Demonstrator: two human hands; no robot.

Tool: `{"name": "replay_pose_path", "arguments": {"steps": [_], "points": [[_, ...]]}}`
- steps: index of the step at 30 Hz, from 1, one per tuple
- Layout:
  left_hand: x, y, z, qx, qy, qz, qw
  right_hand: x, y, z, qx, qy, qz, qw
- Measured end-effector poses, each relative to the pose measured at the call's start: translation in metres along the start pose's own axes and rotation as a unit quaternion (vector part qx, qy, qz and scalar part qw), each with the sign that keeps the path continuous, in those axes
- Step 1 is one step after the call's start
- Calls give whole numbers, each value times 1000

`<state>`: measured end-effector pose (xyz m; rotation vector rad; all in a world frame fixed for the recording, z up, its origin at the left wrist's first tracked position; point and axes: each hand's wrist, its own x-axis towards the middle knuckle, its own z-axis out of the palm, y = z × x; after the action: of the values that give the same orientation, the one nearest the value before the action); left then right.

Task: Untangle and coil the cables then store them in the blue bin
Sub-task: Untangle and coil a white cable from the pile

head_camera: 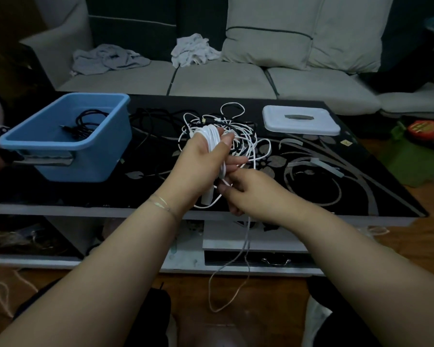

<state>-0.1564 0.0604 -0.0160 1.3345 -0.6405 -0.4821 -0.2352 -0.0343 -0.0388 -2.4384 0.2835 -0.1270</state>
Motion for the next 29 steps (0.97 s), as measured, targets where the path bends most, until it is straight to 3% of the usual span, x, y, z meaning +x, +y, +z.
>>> {"name": "replay_pose_path", "arguments": {"steps": [6, 10, 14, 18, 22, 26, 29], "points": [[5, -6, -10, 133, 19, 46, 990, -3, 1, -1, 208, -129, 19, 969], [6, -20, -20, 423, -25, 113, 899, -6, 1, -4, 149, -77, 9, 986], [1, -18, -15, 518, -66, 97, 847, -11, 5, -6, 136, -46, 7, 990], [-5, -12, -12, 539, -101, 74, 833, -11, 9, -9, 131, -9, 8, 991], [-7, -5, -13, 419, -197, 49, 885, -10, 12, -20, 79, -32, -31, 996], [-9, -2, -13, 333, -271, -1, 903, -12, 16, -31, 181, -70, -18, 981], [-11, 0, -12, 312, -256, -14, 915, -15, 19, -39, 236, -90, -14, 967]]}}
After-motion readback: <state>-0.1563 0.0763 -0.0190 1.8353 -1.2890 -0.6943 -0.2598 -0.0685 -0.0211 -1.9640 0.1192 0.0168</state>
